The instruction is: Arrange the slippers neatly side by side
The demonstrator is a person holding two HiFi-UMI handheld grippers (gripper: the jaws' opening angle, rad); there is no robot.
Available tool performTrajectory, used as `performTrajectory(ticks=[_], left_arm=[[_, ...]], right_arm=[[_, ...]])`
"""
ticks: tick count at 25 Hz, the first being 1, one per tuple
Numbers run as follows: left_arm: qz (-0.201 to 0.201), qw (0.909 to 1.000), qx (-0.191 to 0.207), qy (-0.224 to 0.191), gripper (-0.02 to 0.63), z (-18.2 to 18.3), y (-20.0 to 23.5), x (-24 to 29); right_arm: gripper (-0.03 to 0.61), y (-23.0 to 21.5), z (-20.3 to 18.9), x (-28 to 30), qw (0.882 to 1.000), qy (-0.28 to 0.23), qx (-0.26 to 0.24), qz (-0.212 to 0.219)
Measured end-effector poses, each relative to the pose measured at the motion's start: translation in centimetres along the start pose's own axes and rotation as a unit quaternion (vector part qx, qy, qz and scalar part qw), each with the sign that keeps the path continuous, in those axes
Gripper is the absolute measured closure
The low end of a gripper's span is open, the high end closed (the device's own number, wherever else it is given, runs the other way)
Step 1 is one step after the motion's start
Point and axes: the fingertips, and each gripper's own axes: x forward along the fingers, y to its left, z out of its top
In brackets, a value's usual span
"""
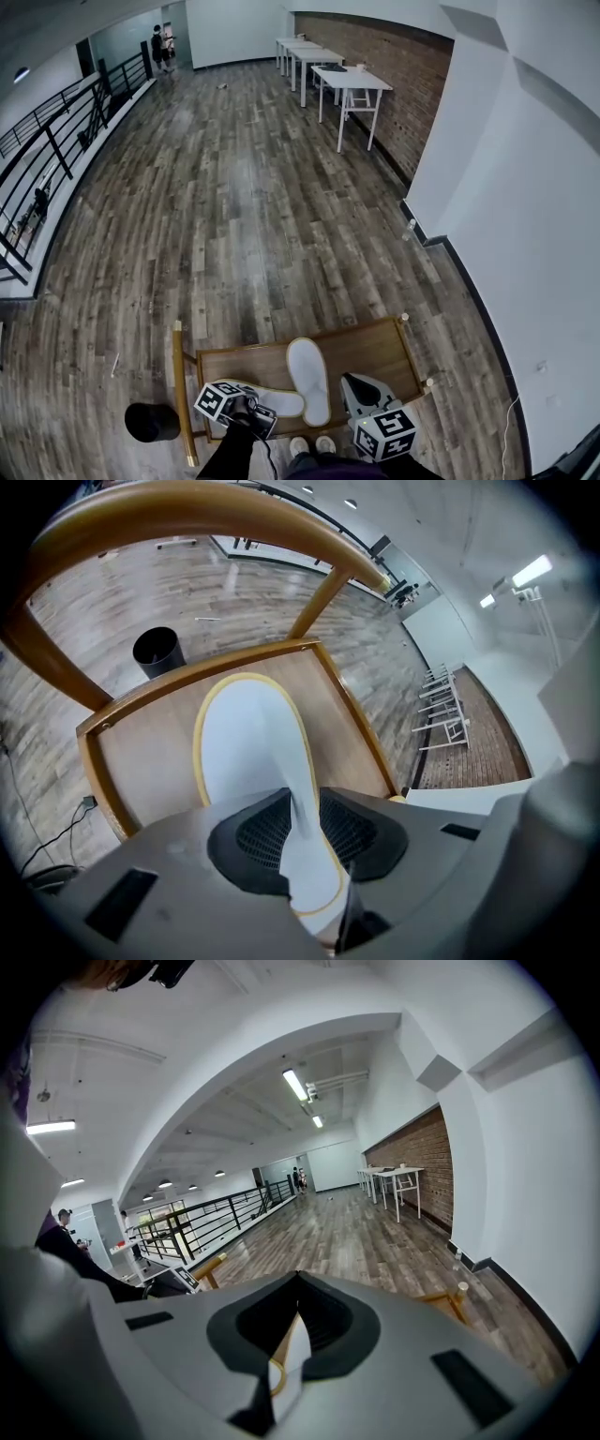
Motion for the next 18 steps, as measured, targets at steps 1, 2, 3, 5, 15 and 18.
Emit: performTrajectory(ticks=[1,2,3,5,15,18], left_arm=[[0.005,1.0,0.002,0.007,0.523,-0.1,0.2,0.2],[0.008,0.9999,0.003,0.013,0.523,-0.2,0.3,0.3],[0.011,0.9998,0.004,0.017,0.523,-0.3,0.4,0.5],[0.015,0.9997,0.003,0.021,0.523,-0.4,0.6,0.7],[-0.001,0.9977,0.064,0.022,0.601,0.0,0.2,-0.3],[-0.011,0.9933,0.111,0.031,0.601,-0.1,-0.6,-0.8]], right_arm=[[0.58,0.0,0.0,0.0,1.0,0.001,0.0,-0.001],[0.58,-0.1,-0.1,0.0,1.0,0.002,-0.001,-0.003],[0.58,-0.2,-0.1,-0.1,1.0,0.003,-0.001,-0.004],[0.58,-0.3,-0.2,0.0,1.0,0.004,-0.001,-0.006],[0.58,0.1,0.0,0.3,1.0,0.004,0.0,-0.005],[0.58,0.2,-0.1,0.4,1.0,0.003,0.0,0.0]])
